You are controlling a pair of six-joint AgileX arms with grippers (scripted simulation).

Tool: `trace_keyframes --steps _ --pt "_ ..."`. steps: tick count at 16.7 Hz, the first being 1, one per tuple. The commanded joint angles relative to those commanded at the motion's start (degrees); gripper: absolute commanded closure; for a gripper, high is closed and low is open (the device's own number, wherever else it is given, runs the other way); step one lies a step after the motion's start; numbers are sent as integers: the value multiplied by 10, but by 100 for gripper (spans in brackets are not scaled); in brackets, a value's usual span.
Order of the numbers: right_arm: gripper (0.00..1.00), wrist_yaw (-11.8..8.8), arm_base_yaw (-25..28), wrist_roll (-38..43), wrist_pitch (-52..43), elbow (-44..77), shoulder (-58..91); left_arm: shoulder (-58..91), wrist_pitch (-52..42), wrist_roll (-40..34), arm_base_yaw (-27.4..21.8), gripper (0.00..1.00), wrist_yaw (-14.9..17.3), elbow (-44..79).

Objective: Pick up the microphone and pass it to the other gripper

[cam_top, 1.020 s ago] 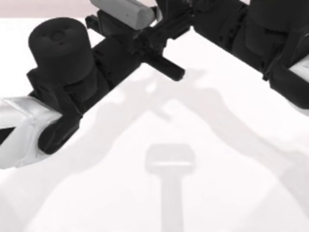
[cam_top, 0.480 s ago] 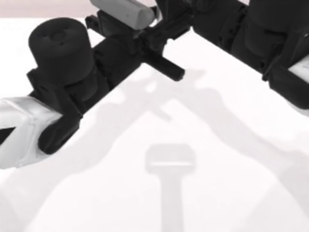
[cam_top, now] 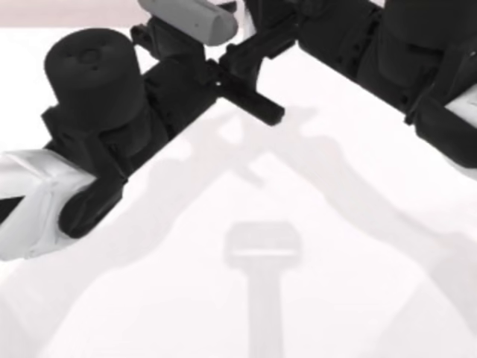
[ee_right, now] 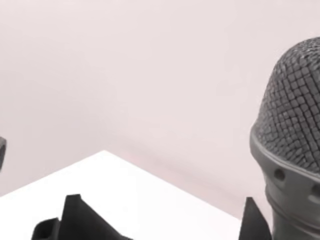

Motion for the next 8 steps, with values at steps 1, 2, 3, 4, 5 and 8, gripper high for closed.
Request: trace_keyframes --steps 1,2,3,4,5,8 --pt "100 0 0 0 0 0 0 0 0 0 0 0 0 0" --pt "100 0 0 0 0 0 0 0 0 0 0 0 0 0" --pt "100 0 0 0 0 0 0 0 0 0 0 0 0 0" --pt "100 0 0 0 0 0 0 0 0 0 0 0 0 0" --pt "100 0 0 0 0 0 0 0 0 0 0 0 0 0" --pt "100 7 -2 -5 0 4 -6 3 0 9 9 0 -12 -8"
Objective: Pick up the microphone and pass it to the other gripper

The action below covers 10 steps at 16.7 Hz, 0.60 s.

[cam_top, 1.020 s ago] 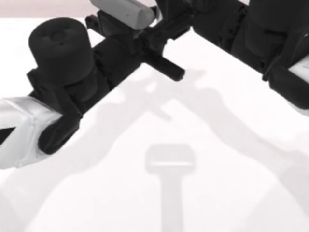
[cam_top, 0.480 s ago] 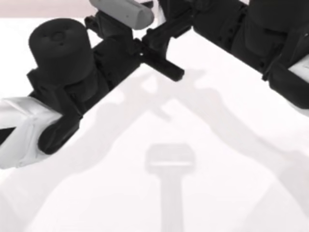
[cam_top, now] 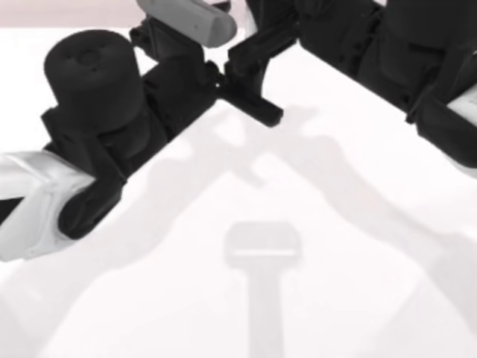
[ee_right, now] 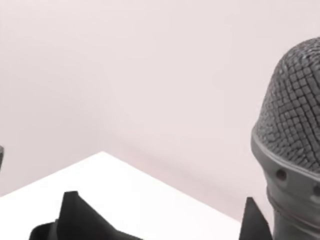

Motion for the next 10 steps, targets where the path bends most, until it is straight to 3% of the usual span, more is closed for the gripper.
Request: trace_keyframes --steps 8,10 --pt "100 -66 -60 -1 -3 -54 -58 -154 -27 -1 31 0 17 -125" --pt "100 -72 -65 -1 -3 -59 -63 -165 -29 -1 33 0 19 -136"
